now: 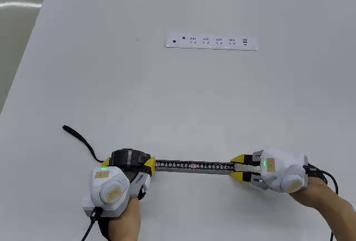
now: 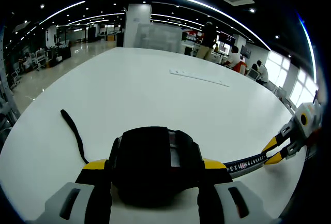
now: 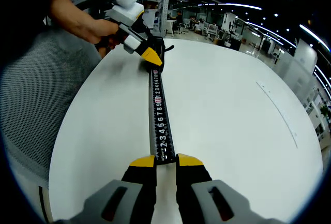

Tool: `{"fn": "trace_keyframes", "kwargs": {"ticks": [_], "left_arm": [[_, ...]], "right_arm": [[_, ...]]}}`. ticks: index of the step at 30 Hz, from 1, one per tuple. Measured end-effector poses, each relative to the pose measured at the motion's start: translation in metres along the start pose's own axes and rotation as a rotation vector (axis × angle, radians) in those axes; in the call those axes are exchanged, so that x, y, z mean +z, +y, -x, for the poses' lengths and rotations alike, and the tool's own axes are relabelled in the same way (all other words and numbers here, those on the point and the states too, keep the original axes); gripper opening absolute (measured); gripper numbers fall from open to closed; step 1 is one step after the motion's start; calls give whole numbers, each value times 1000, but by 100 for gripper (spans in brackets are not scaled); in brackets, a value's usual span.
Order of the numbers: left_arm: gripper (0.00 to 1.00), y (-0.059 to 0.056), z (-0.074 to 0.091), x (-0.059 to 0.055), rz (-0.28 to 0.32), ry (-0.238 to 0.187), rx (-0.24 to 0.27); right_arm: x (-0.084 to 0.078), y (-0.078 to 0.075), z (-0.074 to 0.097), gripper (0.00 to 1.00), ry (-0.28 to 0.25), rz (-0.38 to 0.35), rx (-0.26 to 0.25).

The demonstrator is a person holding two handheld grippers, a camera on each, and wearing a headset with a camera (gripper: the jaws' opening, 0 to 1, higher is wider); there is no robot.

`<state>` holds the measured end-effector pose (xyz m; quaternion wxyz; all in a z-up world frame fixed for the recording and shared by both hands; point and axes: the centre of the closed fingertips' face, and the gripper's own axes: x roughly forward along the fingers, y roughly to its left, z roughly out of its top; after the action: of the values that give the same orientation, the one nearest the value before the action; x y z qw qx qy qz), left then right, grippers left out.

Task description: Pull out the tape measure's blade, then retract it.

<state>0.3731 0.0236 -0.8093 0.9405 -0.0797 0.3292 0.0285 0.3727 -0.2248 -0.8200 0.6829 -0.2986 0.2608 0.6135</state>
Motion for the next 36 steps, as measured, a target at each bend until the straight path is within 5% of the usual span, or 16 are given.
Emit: {"fn": "trace_keyframes", "kwargs": {"ticks": [36], "left_arm": [[65, -1, 0, -1, 4, 10, -8]], "right_arm": [[25, 5, -23, 11, -17, -14, 19]]}}
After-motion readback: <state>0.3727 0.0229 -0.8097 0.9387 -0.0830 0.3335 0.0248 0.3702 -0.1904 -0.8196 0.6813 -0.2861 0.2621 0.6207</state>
